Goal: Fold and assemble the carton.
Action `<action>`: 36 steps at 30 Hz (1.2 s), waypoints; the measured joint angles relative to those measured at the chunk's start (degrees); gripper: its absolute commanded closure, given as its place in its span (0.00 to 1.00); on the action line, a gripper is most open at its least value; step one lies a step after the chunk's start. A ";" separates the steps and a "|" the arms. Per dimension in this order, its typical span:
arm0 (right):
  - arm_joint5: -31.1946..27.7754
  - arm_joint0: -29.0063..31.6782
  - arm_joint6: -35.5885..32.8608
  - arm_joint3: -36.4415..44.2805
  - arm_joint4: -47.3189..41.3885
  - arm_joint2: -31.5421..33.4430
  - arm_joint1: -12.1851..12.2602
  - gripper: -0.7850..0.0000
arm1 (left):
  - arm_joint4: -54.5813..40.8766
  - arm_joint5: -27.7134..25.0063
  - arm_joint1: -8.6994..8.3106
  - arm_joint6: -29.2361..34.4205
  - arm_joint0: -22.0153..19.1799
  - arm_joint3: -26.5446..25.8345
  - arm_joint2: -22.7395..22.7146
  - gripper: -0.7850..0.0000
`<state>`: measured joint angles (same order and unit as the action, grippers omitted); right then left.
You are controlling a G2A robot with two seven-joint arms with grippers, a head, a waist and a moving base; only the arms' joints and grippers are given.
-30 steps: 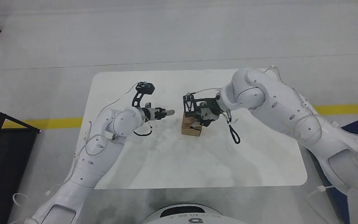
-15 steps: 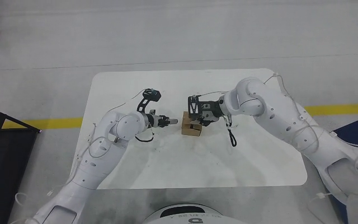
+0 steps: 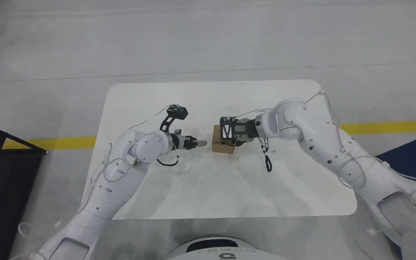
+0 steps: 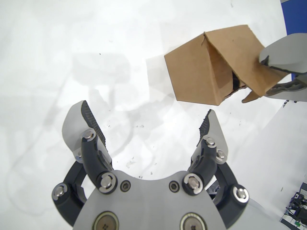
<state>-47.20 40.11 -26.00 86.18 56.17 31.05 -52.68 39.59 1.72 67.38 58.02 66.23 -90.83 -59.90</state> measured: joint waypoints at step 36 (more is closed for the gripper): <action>0.33 2.95 1.21 -1.63 8.21 2.63 -2.25 0.78 | -2.12 -1.20 0.36 0.45 -3.45 4.28 1.85 0.00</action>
<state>-46.87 43.06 -24.79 84.55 64.38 33.69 -54.93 37.47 0.51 67.73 58.47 62.77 -86.56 -58.06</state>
